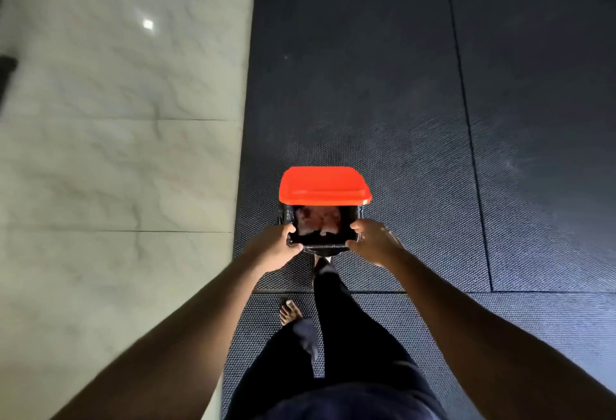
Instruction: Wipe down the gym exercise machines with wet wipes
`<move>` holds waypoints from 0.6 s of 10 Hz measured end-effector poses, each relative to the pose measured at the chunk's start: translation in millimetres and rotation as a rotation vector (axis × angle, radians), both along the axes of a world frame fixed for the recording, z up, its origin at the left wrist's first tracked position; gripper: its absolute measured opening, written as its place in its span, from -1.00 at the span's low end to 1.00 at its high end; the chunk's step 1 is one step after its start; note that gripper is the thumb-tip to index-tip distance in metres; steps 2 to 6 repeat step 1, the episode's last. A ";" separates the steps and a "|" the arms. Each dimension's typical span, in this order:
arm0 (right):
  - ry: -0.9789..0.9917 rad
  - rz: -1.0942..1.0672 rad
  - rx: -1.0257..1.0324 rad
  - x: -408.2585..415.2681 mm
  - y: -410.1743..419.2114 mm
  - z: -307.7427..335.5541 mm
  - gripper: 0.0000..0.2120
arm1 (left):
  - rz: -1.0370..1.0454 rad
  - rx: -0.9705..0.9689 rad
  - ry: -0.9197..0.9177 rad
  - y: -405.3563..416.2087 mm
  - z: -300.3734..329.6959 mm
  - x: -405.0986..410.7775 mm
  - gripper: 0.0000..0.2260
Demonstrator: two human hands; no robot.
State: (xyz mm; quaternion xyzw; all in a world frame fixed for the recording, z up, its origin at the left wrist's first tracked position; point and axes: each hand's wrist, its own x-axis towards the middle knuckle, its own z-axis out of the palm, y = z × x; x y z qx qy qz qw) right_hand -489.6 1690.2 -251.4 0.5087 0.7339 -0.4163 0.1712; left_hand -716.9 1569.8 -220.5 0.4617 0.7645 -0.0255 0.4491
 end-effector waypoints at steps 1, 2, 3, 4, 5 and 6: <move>0.008 -0.017 0.020 10.5 -24.8 21.5 -0.43 | 0.010 0.042 -0.009 -20.8 18.0 6.2 -0.53; 0.008 -0.017 0.020 10.5 -24.8 21.5 -0.43 | 0.010 0.042 -0.009 -20.8 18.0 6.2 -0.53; 0.008 -0.017 0.020 10.5 -24.8 21.5 -0.43 | 0.010 0.042 -0.009 -20.8 18.0 6.2 -0.53; 0.008 -0.017 0.020 10.5 -24.8 21.5 -0.43 | 0.010 0.042 -0.009 -20.8 18.0 6.2 -0.53; 0.008 -0.017 0.020 10.5 -24.8 21.5 -0.43 | 0.010 0.042 -0.009 -20.8 18.0 6.2 -0.53; 0.008 -0.017 0.020 10.5 -24.8 21.5 -0.43 | 0.010 0.042 -0.009 -20.8 18.0 6.2 -0.53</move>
